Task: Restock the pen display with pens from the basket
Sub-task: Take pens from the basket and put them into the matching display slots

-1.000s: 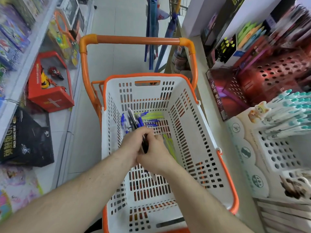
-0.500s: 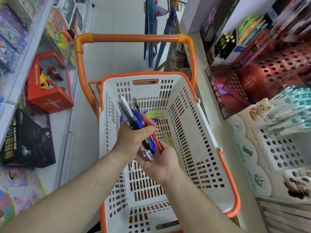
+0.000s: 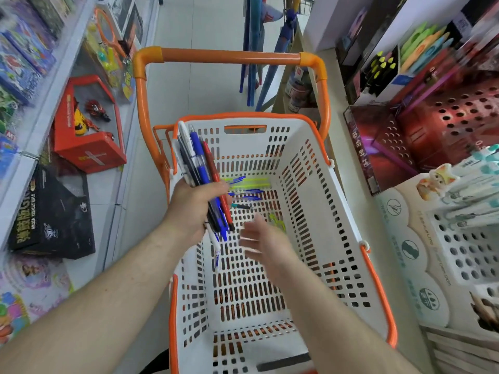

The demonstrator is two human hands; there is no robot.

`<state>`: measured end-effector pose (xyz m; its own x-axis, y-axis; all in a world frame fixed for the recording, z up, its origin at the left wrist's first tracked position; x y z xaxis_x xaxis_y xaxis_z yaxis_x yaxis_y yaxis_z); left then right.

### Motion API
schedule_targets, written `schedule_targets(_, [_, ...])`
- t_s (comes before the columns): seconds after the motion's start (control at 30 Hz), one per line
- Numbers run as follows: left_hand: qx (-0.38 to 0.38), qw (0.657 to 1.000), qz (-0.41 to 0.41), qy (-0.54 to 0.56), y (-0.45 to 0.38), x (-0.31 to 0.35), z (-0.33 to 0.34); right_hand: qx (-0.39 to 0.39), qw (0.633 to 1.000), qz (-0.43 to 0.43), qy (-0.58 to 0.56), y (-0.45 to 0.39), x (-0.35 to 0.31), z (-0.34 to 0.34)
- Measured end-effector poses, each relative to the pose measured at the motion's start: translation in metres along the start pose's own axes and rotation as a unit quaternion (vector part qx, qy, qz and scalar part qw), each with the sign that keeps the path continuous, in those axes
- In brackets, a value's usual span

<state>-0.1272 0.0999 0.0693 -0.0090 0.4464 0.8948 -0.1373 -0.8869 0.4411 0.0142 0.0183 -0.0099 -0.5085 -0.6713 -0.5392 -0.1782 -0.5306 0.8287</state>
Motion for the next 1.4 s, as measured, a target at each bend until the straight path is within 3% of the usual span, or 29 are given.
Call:
schedule_targets(0.07, [0.009, 1.000, -0.022, 0.000, -0.008, 0.002, -0.011, 0.128, 0.989, -0.029, 0.070, -0.025, -0.006, -0.031])
schedule_targets(0.13, [-0.001, 0.999, -0.037, -0.007, -0.011, 0.001, -0.015, 0.199, 0.959, -0.039, 0.197, -0.047, -0.007, -0.049])
schedule_targets(0.27, [-0.042, 0.997, -0.055, 0.016, -0.012, -0.004, -0.017, 0.147, 0.861, -0.112, 0.473, -0.085, -0.002, -0.039])
schedule_targets(0.37, [-0.065, 0.995, -0.060, 0.042, -0.014, -0.005, -0.019, 0.122, 0.735, -0.150, 0.650, -0.108, -0.002, -0.023])
schedule_targets(0.5, [-0.085, 0.994, -0.053, 0.031, -0.023, -0.007, -0.024, 0.132, 0.632, -0.114, 0.755, -0.127, 0.005, -0.021])
schedule_targets(0.6, [-0.086, 0.995, -0.045, 0.034, -0.031, -0.007, -0.030, 0.121, 0.555, -0.148, 0.809, -0.130, 0.004, -0.009])
schedule_targets(0.63, [-0.089, 0.994, -0.044, 0.050, -0.034, -0.007, -0.031, 0.108, 0.564, -0.183, 0.798, -0.128, -0.001, 0.000])
schedule_targets(0.73, [-0.106, 0.988, -0.043, 0.104, -0.041, -0.004, -0.034, 0.025, 0.695, -0.264, 0.668, -0.126, -0.023, 0.031])
schedule_targets(0.77, [-0.114, 0.985, -0.043, 0.120, -0.042, -0.004, -0.034, -0.003, 0.715, -0.275, 0.643, -0.130, -0.028, 0.040])
schedule_targets(0.8, [-0.120, 0.983, -0.046, 0.132, -0.044, -0.005, -0.035, -0.023, 0.713, -0.284, 0.641, -0.137, -0.033, 0.046])
schedule_targets(0.9, [-0.143, 0.977, -0.057, 0.151, -0.047, -0.007, -0.034, -0.068, 0.648, -0.271, 0.708, -0.165, -0.045, 0.054])
schedule_targets(1.1, [-0.173, 0.965, -0.061, 0.190, -0.052, -0.012, -0.037, -0.088, 0.455, -0.282, 0.840, -0.202, -0.043, 0.073])
schedule_targets(1.27, [-0.185, 0.960, -0.061, 0.203, -0.052, -0.015, -0.041, -0.055, 0.379, -0.325, 0.865, -0.197, -0.035, 0.072])
schedule_targets(1.4, [-0.196, 0.957, -0.058, 0.204, -0.051, -0.015, -0.041, -0.087, 0.378, -0.333, 0.859, -0.187, -0.027, 0.059])
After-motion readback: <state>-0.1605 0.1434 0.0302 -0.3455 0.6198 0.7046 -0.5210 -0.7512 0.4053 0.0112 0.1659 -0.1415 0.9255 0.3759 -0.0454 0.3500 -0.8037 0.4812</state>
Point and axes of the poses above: each hand's wrist, its own y-axis away from the middle knuckle, its own z-axis out of the palm, x = y × z, the point moved 3 cm from there along -y, towards the middle knuckle, and after that the axes turned 7 degrees about -y, right-handed, at the moved point
